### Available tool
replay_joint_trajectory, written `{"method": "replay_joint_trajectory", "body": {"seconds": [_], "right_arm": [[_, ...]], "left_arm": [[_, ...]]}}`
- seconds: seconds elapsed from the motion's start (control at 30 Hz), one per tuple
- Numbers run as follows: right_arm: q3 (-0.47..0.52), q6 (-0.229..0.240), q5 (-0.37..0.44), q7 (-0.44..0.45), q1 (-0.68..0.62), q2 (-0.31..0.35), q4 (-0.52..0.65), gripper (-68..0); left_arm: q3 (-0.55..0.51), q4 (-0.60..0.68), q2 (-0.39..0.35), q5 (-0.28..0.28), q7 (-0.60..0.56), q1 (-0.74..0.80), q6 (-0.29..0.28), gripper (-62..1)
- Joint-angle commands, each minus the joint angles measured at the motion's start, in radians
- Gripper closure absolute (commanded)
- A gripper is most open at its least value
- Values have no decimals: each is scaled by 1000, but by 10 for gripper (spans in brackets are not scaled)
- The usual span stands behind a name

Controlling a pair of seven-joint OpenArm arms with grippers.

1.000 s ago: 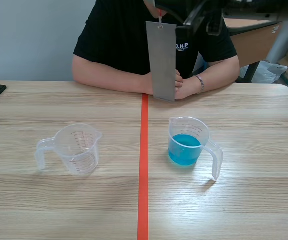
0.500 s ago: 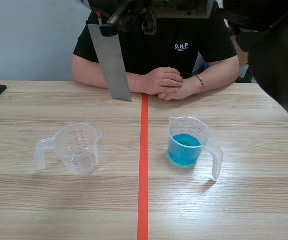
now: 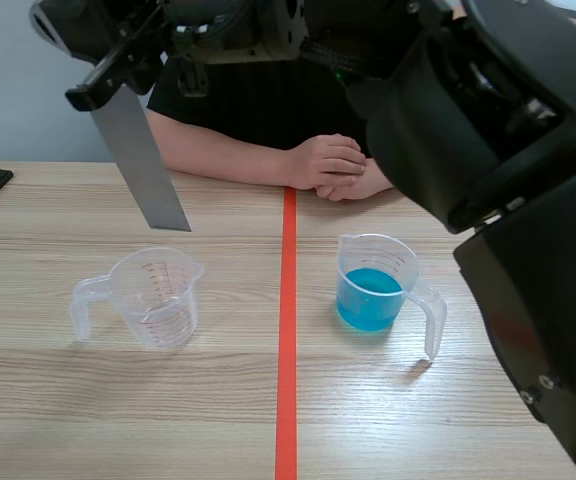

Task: Do the redox reaction experiment.
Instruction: 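Put the plate into the left beaker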

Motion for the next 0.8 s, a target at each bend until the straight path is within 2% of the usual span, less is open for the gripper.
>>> {"method": "replay_joint_trajectory", "body": {"seconds": [0.0, 0.33, 0.77], "right_arm": [[-7, 7, 1, 15, 29, -19, -3, -15], [-48, 7, -60, 21, 28, -94, -61, -16], [-47, 7, -108, 75, 28, -101, -116, -16]], "left_arm": [[2, 10, 5, -7, -14, -2, -3, -47], [5, 10, -3, -7, -14, -2, -3, -47], [68, 10, -34, -7, 13, 0, -2, -47]]}}
